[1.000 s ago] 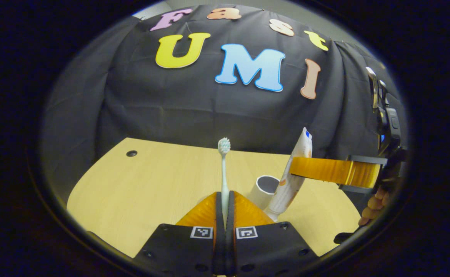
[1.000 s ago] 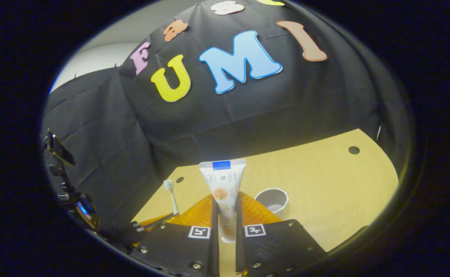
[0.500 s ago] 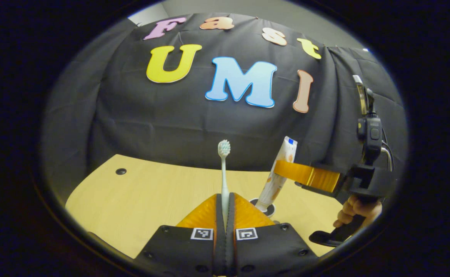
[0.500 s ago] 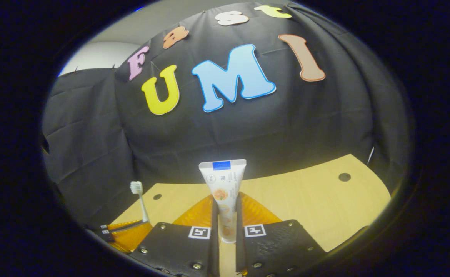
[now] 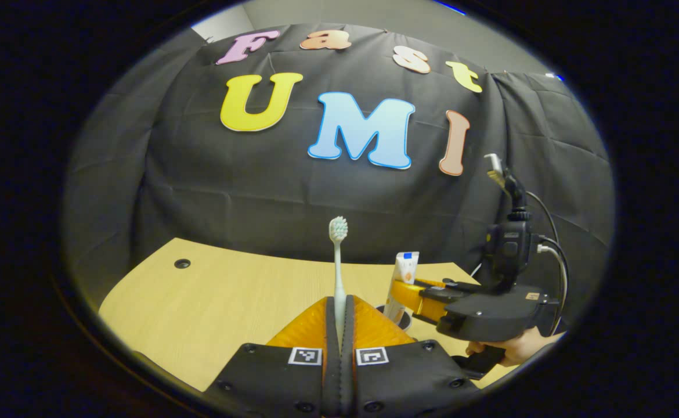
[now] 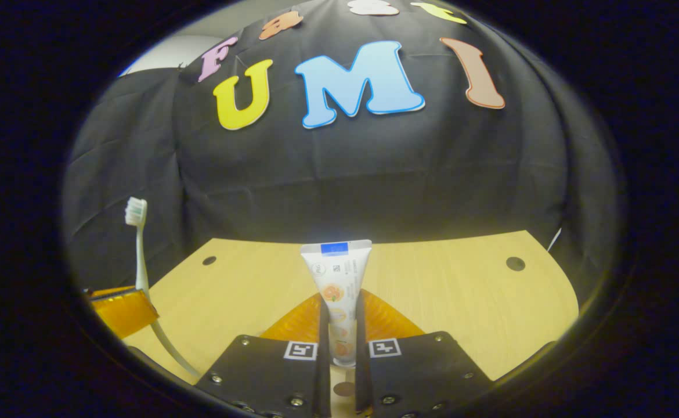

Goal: Put the toothbrush and toothpaste on the desktop into the cup, then pick up the cup and place it on the coaster on the desktop.

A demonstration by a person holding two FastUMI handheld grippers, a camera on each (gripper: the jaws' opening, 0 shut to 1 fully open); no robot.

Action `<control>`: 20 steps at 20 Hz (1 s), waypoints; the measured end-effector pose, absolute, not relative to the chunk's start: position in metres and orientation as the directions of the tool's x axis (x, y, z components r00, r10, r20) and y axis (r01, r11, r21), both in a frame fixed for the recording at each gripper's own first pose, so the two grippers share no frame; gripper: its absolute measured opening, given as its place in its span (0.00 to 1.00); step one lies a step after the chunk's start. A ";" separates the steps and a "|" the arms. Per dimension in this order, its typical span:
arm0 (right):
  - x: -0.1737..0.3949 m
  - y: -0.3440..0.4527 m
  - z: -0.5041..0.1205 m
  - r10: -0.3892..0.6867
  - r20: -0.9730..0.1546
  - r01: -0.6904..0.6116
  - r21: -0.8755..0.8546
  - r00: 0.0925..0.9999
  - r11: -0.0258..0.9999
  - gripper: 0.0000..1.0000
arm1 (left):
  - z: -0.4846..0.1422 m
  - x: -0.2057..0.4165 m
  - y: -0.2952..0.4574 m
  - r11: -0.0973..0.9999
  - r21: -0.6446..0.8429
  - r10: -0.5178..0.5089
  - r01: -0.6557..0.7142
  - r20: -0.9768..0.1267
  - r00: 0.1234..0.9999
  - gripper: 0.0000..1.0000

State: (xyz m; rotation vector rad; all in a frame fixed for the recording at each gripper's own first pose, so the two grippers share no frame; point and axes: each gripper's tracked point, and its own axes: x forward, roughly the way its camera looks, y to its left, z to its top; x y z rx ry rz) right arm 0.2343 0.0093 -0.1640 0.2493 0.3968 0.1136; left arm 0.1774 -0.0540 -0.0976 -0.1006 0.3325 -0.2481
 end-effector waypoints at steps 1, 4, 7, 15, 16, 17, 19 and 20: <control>0.233 0.010 -0.171 0.157 -0.385 -0.064 0.244 0.909 0.968 0.18 | -0.098 0.177 -0.052 0.965 -0.139 -0.254 0.221 -0.311 0.916 0.07; 0.232 0.013 -0.180 0.139 -0.413 -0.069 0.179 0.900 0.981 0.18 | -0.098 0.176 -0.051 0.966 -0.136 -0.253 0.221 -0.314 0.915 0.07; 0.231 0.016 -0.192 0.141 -0.448 -0.075 0.161 0.883 0.984 0.19 | -0.099 0.176 -0.053 0.964 -0.141 -0.260 0.226 -0.314 0.913 0.07; 0.230 0.015 -0.202 0.130 -0.485 -0.071 0.139 0.865 0.988 0.24 | -0.107 0.174 -0.052 0.959 -0.166 -0.273 0.229 -0.331 0.903 0.07; 0.229 0.014 -0.203 0.128 -0.487 -0.068 0.139 0.864 0.988 0.25 | -0.108 0.174 -0.053 0.959 -0.169 -0.273 0.228 -0.334 0.902 0.07; 0.227 0.012 -0.203 0.120 -0.490 -0.063 0.131 0.863 0.989 0.26 | -0.109 0.174 -0.053 0.958 -0.173 -0.278 0.231 -0.337 0.900 0.08; 0.226 0.010 -0.200 0.119 -0.489 -0.068 0.122 0.864 0.990 0.30 | -0.113 0.176 -0.054 0.956 -0.178 -0.281 0.232 -0.339 0.898 0.07; 0.224 0.011 -0.200 0.123 -0.484 -0.073 0.120 0.866 0.990 0.45 | -0.113 0.177 -0.055 0.955 -0.184 -0.285 0.234 -0.339 0.897 0.07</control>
